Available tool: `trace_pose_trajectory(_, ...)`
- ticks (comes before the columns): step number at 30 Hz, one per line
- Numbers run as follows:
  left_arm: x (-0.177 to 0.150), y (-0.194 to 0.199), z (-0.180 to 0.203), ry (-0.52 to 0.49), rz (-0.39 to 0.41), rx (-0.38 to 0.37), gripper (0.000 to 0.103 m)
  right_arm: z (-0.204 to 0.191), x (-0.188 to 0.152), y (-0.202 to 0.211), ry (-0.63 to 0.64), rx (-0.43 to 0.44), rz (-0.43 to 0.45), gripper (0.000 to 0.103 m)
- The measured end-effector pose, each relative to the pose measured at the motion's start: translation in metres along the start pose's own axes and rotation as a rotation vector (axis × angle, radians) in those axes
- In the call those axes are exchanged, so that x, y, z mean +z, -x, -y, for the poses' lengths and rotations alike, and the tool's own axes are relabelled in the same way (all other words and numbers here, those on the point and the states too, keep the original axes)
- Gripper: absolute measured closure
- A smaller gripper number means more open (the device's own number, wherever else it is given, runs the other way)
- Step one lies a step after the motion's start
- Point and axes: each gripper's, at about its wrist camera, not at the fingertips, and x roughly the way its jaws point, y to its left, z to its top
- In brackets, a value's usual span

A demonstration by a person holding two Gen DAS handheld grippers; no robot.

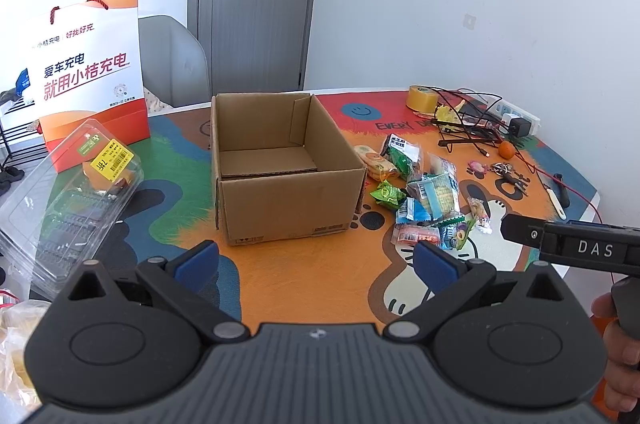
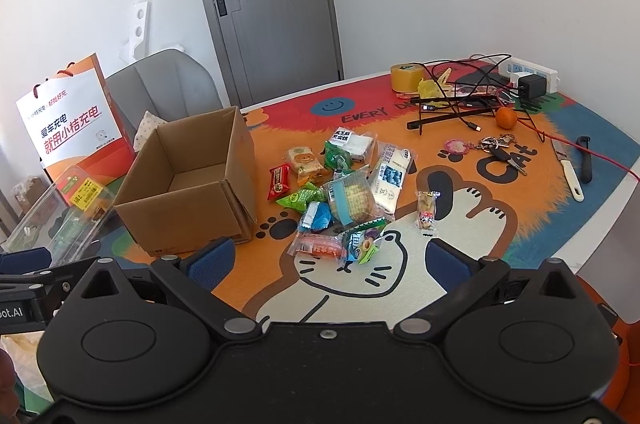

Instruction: Organize snacks

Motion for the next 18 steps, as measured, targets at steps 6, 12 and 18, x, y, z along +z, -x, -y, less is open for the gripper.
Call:
trace_pose_trajectory(6, 0.001, -0.002, 0.001, -0.003, -0.001, 0.000, 0.000, 0.001, -0.001, 0.000, 0.001, 0.008, 0.002, 0.000)
trace_pose_trajectory(12, 0.001, -0.008, 0.008, -0.020, 0.002, 0.006, 0.000, 0.005, -0.001, -0.005, 0.011, 0.022, 0.008, 0.000)
trace_pose_trajectory(18, 0.002, -0.021, 0.019, -0.031, 0.006, 0.006, 0.000, 0.018, -0.003, -0.018, -0.003, 0.032, -0.008, 0.000)
